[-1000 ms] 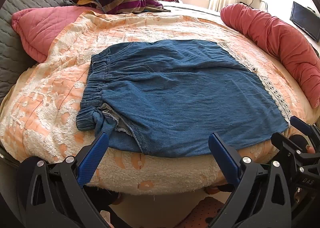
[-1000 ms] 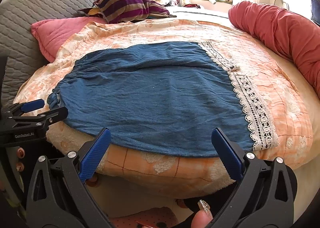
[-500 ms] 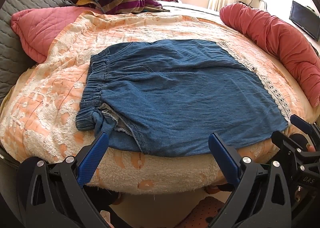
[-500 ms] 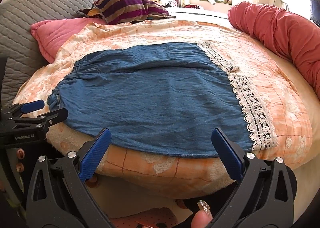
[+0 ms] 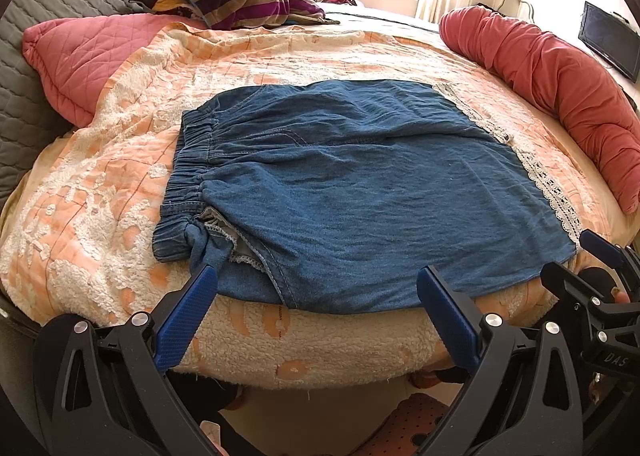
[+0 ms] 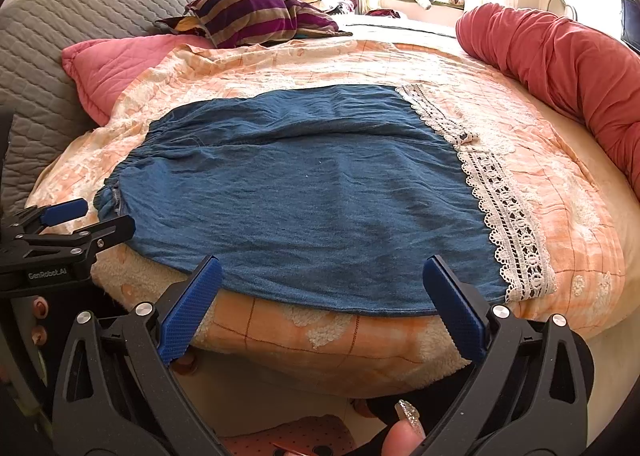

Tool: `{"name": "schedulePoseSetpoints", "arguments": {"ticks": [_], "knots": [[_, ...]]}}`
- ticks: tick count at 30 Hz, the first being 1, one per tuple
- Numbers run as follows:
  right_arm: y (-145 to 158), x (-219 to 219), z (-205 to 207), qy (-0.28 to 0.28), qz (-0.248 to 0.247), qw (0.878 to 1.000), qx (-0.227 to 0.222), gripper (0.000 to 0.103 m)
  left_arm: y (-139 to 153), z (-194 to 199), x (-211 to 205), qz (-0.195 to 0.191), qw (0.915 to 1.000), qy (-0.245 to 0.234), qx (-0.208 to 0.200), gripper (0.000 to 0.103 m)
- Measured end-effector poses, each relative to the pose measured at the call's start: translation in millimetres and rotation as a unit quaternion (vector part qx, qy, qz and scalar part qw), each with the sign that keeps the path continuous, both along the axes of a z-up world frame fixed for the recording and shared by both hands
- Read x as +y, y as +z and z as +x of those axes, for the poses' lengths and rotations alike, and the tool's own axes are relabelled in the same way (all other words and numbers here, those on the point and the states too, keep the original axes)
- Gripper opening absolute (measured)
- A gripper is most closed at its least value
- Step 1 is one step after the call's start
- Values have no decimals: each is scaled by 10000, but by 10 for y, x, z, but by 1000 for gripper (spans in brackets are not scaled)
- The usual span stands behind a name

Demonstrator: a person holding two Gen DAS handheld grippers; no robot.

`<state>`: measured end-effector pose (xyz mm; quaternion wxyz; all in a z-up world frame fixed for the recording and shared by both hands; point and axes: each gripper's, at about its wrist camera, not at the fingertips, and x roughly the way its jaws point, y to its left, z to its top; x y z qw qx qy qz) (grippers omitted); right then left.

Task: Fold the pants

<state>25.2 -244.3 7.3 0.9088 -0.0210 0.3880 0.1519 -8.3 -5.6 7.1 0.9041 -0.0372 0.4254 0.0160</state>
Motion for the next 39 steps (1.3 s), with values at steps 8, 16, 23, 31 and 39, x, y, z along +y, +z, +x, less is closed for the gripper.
{"name": "schedulePoseSetpoints", "arguments": {"ticks": [8,16,23,31,39], "knots": [[-1,12,9,32,-30,10000,4,95,8,9,-11,0,10000,-7,4,99],[61,100,114,88,-94,9999,-65,95,9,131,11,26,10000,-6,12,99],[120,237,251,220,-169,9995,-154,95,15,304,103,88,10000,22,-31,99],[182,441,579,455,-87,9988,-139,95,56,634,468,101,9993,368,-45,99],[180,760,1175,957,3,9951,228,95,61,1056,1065,81,9955,940,20,99]]}}
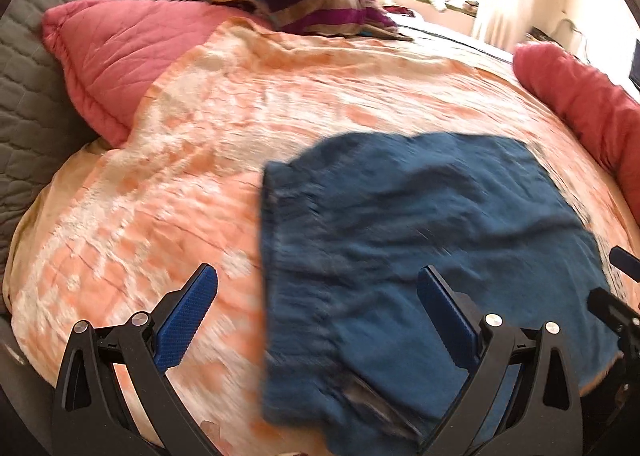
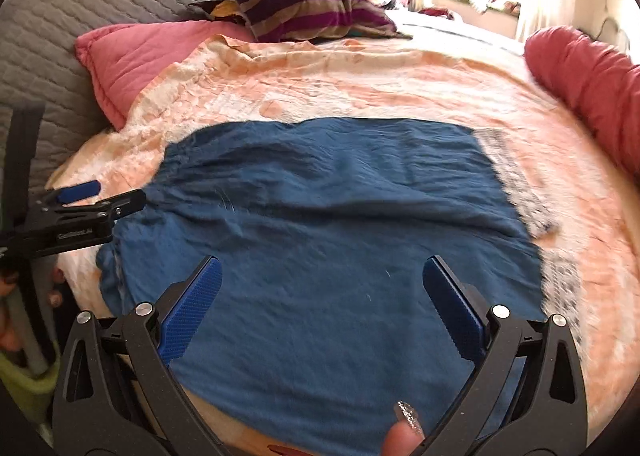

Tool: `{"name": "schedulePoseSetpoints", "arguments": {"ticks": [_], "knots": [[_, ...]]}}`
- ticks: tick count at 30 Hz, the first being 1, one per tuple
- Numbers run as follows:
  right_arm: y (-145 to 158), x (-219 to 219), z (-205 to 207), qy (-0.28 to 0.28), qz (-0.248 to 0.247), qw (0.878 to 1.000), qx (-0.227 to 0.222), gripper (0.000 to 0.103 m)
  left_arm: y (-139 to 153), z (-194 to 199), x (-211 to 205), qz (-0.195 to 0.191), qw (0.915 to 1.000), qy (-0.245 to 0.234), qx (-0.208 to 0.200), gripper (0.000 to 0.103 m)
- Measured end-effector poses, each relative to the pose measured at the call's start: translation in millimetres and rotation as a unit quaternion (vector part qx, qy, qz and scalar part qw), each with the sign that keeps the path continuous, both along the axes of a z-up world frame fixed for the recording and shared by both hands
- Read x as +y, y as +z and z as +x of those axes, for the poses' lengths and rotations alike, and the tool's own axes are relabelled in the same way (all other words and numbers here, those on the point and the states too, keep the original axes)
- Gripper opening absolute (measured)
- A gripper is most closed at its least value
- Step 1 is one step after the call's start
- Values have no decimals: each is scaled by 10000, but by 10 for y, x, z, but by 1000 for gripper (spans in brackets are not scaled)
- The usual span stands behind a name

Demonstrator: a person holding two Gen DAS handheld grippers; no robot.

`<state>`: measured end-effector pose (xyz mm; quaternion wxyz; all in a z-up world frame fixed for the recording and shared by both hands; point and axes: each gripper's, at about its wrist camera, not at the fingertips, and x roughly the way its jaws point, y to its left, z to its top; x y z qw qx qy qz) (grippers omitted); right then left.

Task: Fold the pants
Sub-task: 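Grasp the elastic waistband of the denim pants with the left tool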

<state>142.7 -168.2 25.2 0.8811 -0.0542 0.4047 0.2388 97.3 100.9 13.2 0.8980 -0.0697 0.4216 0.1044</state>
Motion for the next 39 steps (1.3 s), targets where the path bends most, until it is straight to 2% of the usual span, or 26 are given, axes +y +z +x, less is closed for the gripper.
{"name": "schedulePoseSetpoints", "arguments": {"ticks": [5,10,13,16,20,25,26,27,28,29,30,31,34,39], "knots": [[32,285,350,302,-261,9991,-162,95,-56,345,325,19,9998,189,81,99],[-3,587,748,598,-477,9970,-124,95,-192,647,592,-506,9983,93,292,99],[-56,747,965,853,-773,9929,-299,95,-262,813,691,-415,9986,102,307,99],[-138,834,1196,941,-864,9917,-160,95,-358,966,752,-393,9983,-10,433,99],[-212,914,1523,1043,-762,9916,32,95,-513,1153,798,-702,9951,-217,667,99],[-333,1076,1809,1262,-1166,9851,-1,95,-589,1298,763,-542,9957,-392,643,99],[-373,1108,1864,1301,-1266,9834,-6,95,-592,1328,756,-495,9958,-436,637,96],[-402,1128,1904,1310,-1330,9824,-18,95,-589,1329,726,-415,9959,-492,629,82],[-442,1157,1947,1323,-1436,9807,-26,95,-584,1327,684,-324,9960,-564,615,74],[-472,1182,1986,1354,-1500,9794,-10,95,-570,1315,653,-229,9961,-604,599,72],[-505,1212,2017,1421,-1554,9776,28,95,-548,1308,634,-243,9957,-702,560,51],[-522,1227,2030,1477,-1577,9764,40,95,-517,1288,605,-372,9946,-840,486,40],[-566,1307,2041,1705,-1736,9700,-14,95,-397,1190,540,-134,9958,-875,252,35],[-584,1477,2010,2050,-2106,9553,-324,95,-130,867,460,-110,9948,-950,-357,34]]}}
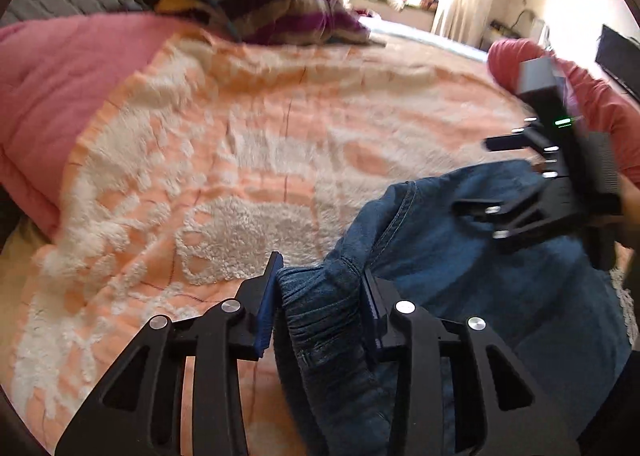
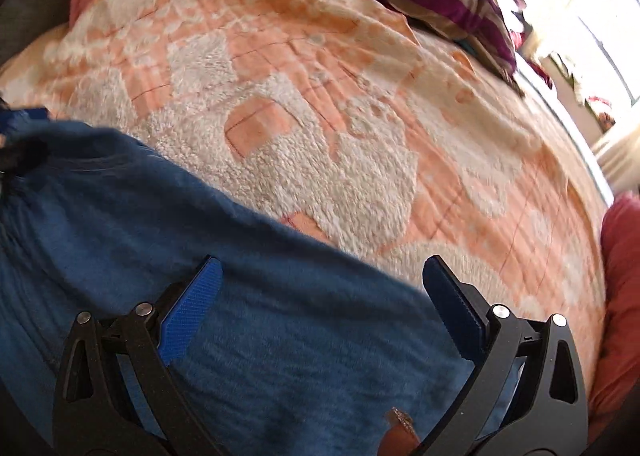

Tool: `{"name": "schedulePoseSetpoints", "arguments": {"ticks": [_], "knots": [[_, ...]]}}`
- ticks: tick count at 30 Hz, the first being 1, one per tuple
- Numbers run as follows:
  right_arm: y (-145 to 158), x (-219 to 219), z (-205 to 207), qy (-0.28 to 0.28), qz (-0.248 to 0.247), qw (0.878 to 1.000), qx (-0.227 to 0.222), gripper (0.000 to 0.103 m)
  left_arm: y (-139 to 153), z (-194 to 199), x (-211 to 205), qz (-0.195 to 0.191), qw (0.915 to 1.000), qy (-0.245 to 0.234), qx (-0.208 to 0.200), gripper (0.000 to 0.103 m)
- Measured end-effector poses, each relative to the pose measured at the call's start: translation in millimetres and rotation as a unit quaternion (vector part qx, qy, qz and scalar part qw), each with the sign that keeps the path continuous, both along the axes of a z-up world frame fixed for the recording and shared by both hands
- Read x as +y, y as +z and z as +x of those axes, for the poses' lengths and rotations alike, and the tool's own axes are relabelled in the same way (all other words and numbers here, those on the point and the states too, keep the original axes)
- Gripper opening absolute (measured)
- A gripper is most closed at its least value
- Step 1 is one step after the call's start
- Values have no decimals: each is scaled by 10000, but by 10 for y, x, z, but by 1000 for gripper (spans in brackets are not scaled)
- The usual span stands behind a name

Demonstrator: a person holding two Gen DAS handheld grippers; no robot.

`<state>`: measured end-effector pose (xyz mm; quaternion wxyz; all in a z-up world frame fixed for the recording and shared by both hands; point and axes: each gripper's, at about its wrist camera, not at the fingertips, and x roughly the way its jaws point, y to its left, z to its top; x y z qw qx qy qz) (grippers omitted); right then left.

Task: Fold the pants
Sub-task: 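Grasp the elastic waistband of the denim pants with the left tool, then grasp the denim leg with the right tool while the left tool holds the waistband, then lift and fold the pants over, lay them down, open both tools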

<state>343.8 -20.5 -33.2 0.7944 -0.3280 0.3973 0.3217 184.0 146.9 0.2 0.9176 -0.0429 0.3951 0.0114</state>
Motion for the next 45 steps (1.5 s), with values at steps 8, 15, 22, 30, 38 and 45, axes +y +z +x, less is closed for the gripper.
{"name": "schedulePoseSetpoints", "arguments": {"ticks": [8,15,22,30,38,45], "knots": [[-16,147,-185,485,281,9984,23,19,48,-47,-36,119,9999,-26,-81,34],[115,-168,-399,46,1190,9927,168,3,75,-102,-16,251,9995,30,-190,34],[491,-673,-758,-207,2165,9761,20,3,261,-322,-143,406,9973,-155,-589,34],[717,-1151,-1509,-152,2647,9642,-33,1,405,-819,-432,788,9901,-391,-1091,34],[663,-1417,-2307,134,2799,9597,211,1,286,-1358,-531,688,9931,-554,-770,36],[426,-1409,-2729,338,2494,9668,448,1,91,-1597,-533,670,9960,-586,-66,38]]}}
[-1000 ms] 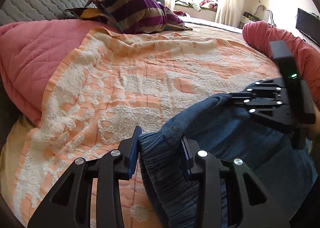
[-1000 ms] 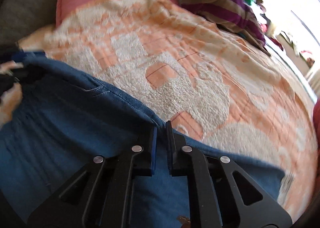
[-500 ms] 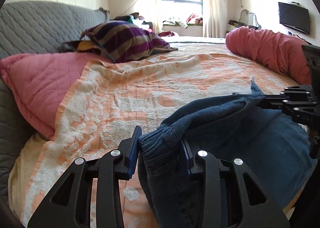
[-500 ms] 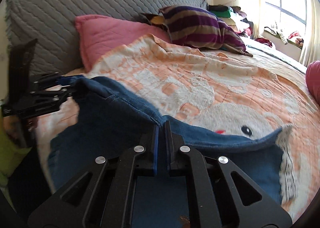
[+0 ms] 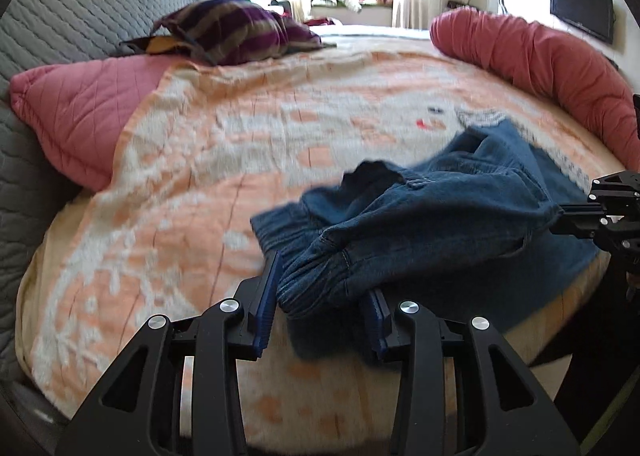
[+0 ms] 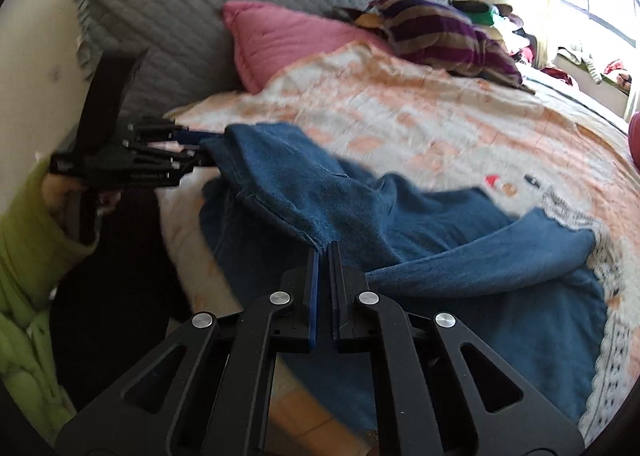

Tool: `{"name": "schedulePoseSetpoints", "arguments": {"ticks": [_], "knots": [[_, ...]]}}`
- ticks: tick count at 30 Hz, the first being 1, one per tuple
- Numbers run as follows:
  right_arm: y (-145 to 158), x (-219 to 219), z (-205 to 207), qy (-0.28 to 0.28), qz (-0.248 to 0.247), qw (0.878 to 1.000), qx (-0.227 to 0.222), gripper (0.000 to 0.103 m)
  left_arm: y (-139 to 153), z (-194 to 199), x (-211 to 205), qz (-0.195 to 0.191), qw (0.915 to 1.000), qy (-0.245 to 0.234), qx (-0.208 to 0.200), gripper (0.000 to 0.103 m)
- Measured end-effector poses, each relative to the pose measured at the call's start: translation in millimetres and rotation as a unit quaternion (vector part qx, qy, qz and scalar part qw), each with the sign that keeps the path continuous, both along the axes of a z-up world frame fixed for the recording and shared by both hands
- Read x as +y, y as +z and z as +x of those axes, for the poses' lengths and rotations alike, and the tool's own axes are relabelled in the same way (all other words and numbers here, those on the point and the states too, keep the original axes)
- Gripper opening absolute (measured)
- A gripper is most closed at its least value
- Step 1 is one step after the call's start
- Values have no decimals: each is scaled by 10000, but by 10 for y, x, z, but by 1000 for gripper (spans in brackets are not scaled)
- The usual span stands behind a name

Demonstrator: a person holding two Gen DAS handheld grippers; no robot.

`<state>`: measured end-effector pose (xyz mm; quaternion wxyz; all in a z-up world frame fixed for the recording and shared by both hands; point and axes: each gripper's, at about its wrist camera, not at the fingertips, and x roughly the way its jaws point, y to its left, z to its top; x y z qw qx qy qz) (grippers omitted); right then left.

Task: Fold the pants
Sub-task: 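Lift and fold the pants over, lay them down, open both tools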

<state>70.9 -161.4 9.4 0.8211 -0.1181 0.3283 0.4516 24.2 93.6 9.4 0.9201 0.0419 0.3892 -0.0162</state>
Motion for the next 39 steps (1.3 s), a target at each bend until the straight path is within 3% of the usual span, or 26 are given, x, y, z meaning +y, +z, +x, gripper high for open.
{"name": "schedulePoseSetpoints", "arguments": {"ticks": [6,11,16,21,23,26,28,32,39], "knots": [[-206,72,-174,146,-340,9993,61,1,-150,-32,164,-285,9977,289,536,50],[-280,124,-286,287,-529,9982,-60,1,-122,-195,250,-354,9963,452,633,50],[-346,91,-292,313,-498,9982,91,1,176,-387,307,-629,9959,610,241,43],[-353,93,-337,354,-527,9979,117,1,327,-123,0,-951,9952,205,57,42],[-359,70,-336,317,-483,9981,191,1,240,13,-120,-870,9960,135,135,42],[-398,54,-342,308,-489,9979,294,3,-90,168,-209,-249,9973,381,584,42],[-404,49,-360,357,-493,9976,315,6,-243,136,-166,-277,9961,422,717,42],[-353,25,-368,453,-354,9977,362,7,-229,65,-140,-219,9970,370,637,43],[-115,26,-215,76,77,9995,295,16,-251,40,-87,-341,9973,360,544,43]]}}
